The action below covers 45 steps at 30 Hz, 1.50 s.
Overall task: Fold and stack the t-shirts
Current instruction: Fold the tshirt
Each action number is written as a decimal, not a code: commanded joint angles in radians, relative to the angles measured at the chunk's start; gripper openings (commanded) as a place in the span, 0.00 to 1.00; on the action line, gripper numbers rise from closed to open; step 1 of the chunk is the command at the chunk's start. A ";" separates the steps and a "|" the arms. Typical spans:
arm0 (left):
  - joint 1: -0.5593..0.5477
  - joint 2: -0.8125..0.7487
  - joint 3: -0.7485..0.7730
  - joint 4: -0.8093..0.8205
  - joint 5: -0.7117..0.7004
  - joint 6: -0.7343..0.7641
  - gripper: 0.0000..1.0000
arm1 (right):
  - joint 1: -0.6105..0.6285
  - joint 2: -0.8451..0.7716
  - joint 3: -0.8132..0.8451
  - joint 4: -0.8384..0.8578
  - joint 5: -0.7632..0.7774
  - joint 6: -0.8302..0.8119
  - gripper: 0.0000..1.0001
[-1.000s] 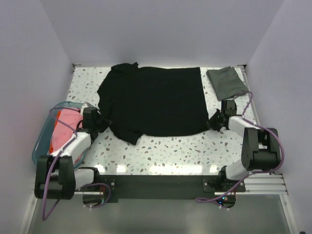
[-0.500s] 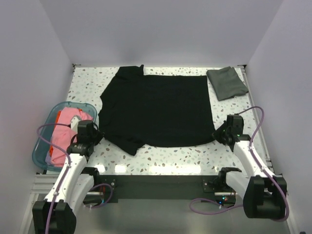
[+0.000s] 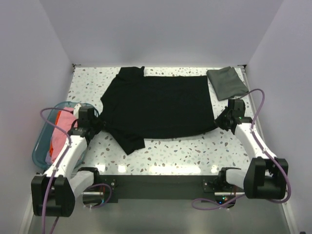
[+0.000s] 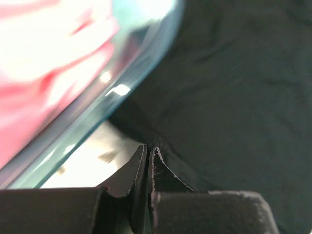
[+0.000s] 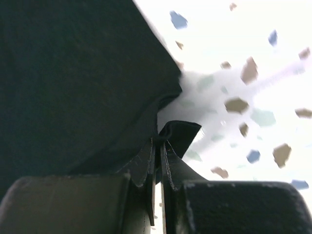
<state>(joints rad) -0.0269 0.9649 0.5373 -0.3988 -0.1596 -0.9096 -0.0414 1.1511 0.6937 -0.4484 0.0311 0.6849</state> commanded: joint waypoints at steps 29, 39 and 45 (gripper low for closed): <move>0.027 0.810 0.613 0.149 0.051 0.017 0.00 | -0.029 0.699 0.555 0.108 -0.074 0.007 0.00; 0.027 0.810 0.601 0.225 0.111 0.051 0.20 | -0.032 0.687 0.550 0.125 -0.108 -0.002 0.34; 0.027 0.736 0.607 0.232 0.124 0.092 0.73 | -0.032 0.593 0.544 0.083 -0.051 -0.030 0.69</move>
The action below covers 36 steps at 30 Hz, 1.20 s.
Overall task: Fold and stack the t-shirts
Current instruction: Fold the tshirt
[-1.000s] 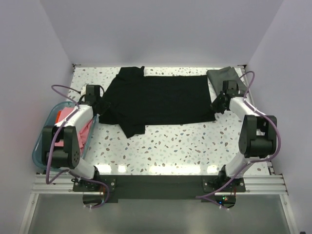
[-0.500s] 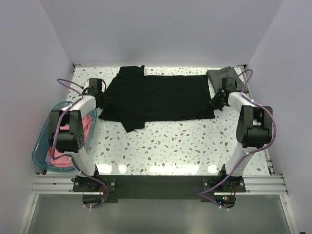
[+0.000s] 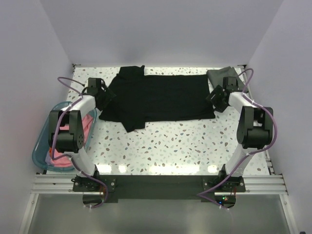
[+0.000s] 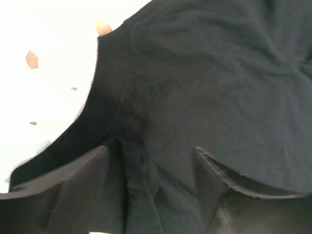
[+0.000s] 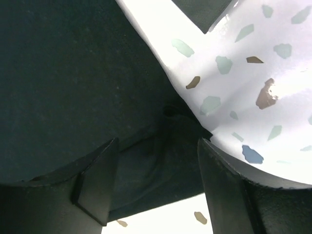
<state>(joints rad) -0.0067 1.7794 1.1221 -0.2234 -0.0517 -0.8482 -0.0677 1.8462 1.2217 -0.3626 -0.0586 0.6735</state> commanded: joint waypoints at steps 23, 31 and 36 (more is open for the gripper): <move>-0.159 -0.328 -0.292 -0.093 -0.398 -0.187 0.68 | 0.017 -0.274 -0.289 0.066 0.152 -0.026 0.52; -0.157 -0.264 -0.278 -0.068 -0.402 -0.196 0.68 | 0.017 -0.242 -0.283 0.083 0.126 -0.009 0.41; -0.142 -0.215 -0.280 -0.064 -0.422 -0.204 0.63 | 0.017 -0.226 -0.280 0.086 0.123 -0.011 0.40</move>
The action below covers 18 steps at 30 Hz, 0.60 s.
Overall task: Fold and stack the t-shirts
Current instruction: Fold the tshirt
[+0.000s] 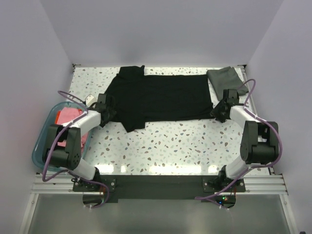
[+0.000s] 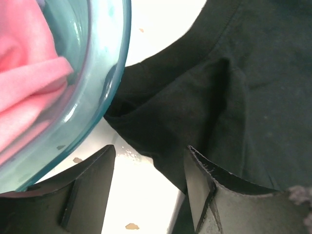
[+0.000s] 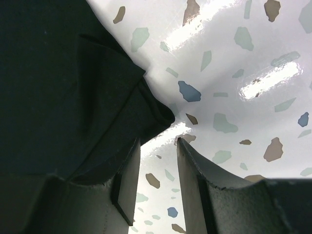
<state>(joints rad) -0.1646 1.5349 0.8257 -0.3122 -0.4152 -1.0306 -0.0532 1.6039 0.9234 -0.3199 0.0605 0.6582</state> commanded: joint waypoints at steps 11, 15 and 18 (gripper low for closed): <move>0.066 0.070 0.003 0.097 -0.027 0.035 0.35 | 0.003 0.045 0.009 0.061 -0.002 0.011 0.34; 0.066 0.085 0.000 0.117 -0.008 0.061 0.20 | 0.003 0.059 0.011 0.068 -0.002 0.015 0.31; 0.066 0.088 -0.008 0.133 0.007 0.078 0.11 | 0.003 0.063 0.009 0.073 0.001 0.015 0.22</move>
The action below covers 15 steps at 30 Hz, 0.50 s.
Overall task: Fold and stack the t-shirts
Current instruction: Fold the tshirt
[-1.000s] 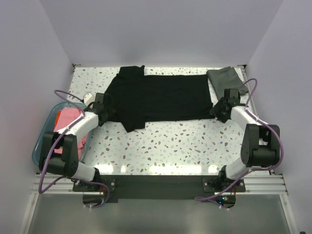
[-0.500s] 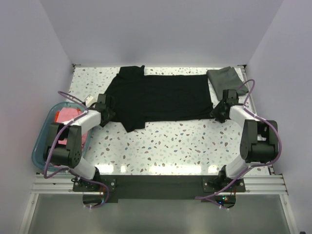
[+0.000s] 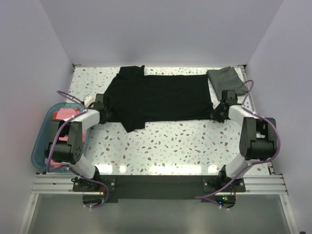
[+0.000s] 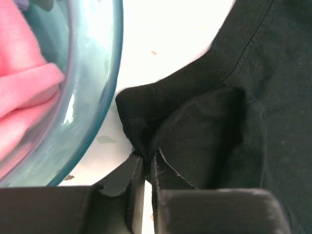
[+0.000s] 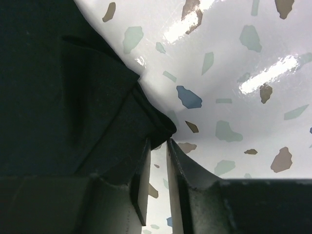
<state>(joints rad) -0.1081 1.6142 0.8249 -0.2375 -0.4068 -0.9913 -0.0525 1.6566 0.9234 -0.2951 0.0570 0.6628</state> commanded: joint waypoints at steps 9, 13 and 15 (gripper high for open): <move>0.007 -0.086 -0.029 -0.025 -0.021 0.003 0.00 | -0.012 -0.055 0.008 -0.018 0.038 -0.009 0.00; 0.007 -0.151 -0.055 -0.100 -0.055 -0.024 0.00 | -0.046 -0.135 -0.037 -0.039 0.020 -0.012 0.00; 0.007 -0.181 -0.073 -0.120 -0.066 -0.041 0.00 | -0.063 -0.165 -0.055 -0.053 0.020 -0.011 0.00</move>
<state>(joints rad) -0.1070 1.4960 0.7742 -0.2943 -0.4000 -0.9970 -0.0822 1.5711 0.8940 -0.3225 0.0521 0.6655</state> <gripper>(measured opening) 0.050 0.010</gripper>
